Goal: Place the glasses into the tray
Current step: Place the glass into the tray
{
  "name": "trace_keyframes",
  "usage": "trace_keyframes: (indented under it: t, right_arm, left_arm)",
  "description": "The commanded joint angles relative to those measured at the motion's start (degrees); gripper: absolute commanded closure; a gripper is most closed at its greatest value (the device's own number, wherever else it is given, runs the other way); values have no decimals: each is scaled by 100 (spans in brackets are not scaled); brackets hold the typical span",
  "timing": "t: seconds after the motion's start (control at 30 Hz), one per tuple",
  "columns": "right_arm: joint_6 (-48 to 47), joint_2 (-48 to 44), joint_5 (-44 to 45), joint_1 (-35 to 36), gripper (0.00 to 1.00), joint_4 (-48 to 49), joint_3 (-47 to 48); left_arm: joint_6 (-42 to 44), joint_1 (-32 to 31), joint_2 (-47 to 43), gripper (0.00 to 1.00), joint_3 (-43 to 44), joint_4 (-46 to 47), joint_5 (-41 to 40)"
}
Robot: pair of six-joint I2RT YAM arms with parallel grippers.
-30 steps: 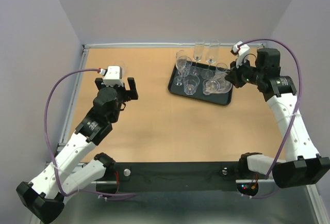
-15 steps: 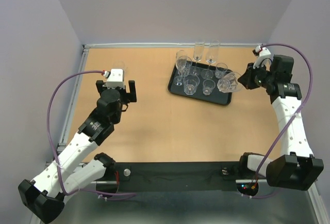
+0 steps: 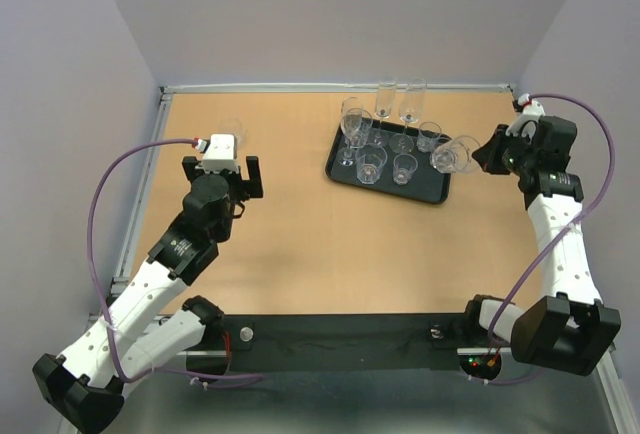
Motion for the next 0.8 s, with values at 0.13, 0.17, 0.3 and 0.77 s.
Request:
trace_keyframes:
  t: [0.13, 0.17, 0.3, 0.77]
  right_arm:
    - [750, -75, 301, -72, 100, 815, -199]
    - [847, -31, 301, -72, 100, 868, -217]
    - [1066, 48, 293, -72, 100, 1009, -287]
    - [1876, 918, 890, 60, 100, 1422, -331]
  left_arm:
    - [46, 18, -128, 1, -40, 245, 20]
    - [46, 27, -119, 1, -49, 245, 12]
    - [37, 36, -137, 1, -40, 245, 29]
    - [29, 54, -110, 1, -49, 245, 20]
